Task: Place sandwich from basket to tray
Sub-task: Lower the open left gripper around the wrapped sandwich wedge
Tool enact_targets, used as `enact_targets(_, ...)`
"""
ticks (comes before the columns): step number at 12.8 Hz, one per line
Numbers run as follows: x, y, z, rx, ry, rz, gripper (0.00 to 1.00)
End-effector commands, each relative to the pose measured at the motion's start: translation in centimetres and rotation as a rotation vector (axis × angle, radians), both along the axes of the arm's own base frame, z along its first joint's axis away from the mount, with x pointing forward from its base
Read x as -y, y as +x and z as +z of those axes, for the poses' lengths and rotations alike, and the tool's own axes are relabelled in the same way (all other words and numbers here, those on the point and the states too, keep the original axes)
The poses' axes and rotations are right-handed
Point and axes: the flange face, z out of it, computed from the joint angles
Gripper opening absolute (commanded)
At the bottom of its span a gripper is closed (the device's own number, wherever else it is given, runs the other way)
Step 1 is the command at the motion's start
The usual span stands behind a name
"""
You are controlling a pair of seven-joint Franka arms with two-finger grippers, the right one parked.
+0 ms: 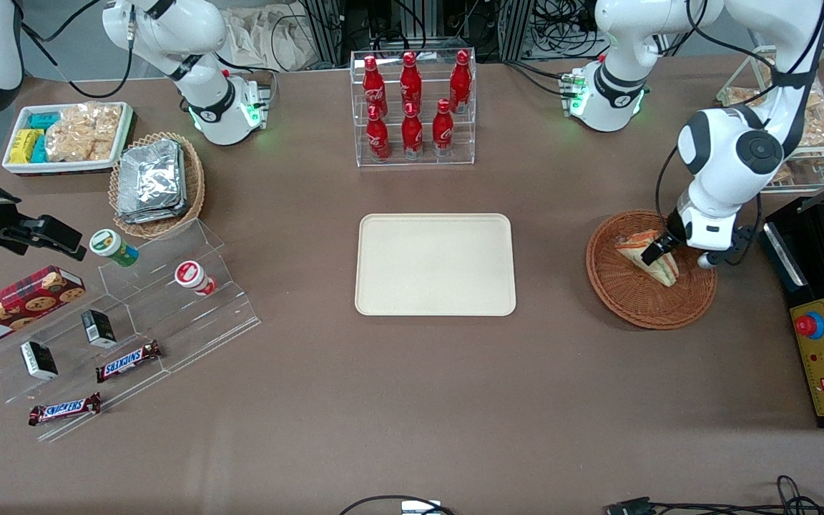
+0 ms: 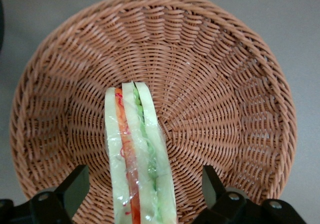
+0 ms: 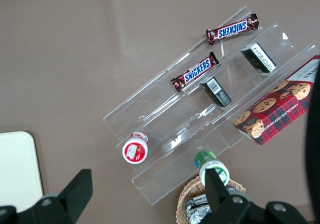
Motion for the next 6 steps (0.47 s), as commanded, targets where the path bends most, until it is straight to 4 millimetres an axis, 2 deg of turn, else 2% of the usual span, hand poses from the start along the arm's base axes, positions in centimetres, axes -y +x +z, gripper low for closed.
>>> enact_targets(1,0.3,-0.2,-0.7,0.015,-0.002,0.024,1.0)
enact_targets(6,0.5,-1.4,-3.7,0.032,-0.005,0.034,1.0)
